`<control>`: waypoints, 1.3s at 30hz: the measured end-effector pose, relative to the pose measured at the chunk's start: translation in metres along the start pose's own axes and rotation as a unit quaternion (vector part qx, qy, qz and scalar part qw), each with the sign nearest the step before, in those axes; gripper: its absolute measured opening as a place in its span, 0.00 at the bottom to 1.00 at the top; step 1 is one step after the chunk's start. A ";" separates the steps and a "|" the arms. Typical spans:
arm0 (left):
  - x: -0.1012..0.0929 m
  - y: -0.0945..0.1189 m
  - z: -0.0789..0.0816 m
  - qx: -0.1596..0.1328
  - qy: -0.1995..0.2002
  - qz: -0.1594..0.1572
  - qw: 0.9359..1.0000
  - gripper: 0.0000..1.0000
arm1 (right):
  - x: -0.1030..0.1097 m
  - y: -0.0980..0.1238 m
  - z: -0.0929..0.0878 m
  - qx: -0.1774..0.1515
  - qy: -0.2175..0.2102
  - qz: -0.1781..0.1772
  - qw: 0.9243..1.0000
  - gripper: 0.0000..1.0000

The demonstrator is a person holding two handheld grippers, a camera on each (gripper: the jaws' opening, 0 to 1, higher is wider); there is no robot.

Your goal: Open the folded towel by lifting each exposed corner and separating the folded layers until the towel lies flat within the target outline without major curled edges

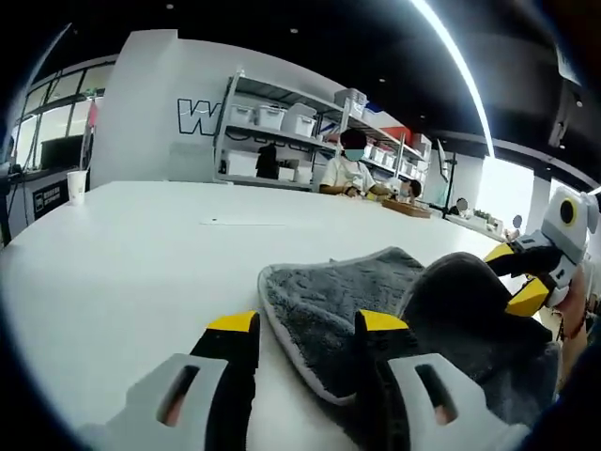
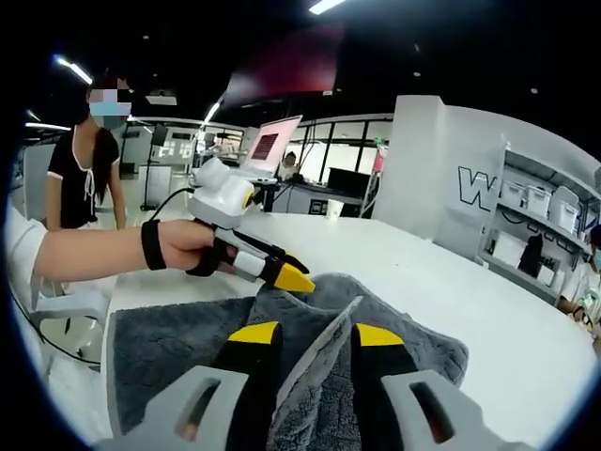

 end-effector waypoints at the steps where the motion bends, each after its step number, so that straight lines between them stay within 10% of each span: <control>1: 0.001 0.000 0.000 0.001 0.000 0.001 1.000 0.40 | 0.000 0.000 0.000 0.001 0.000 0.000 1.000 0.24; 39: 0.031 -0.046 0.011 0.011 0.037 0.024 0.999 0.39 | -0.017 -0.011 -0.008 0.007 -0.044 -0.049 0.998 0.33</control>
Point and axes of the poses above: the point that each gripper's makers call its tool centre point, and the gripper's own axes: y roughly backward along the fingers, x roughly to its left, z roughly out of its top, the point moved 3 cm from there along y, roughly backward along the fingers, and after that the axes turned 4 degrees about -x, right-handed, at the moved point
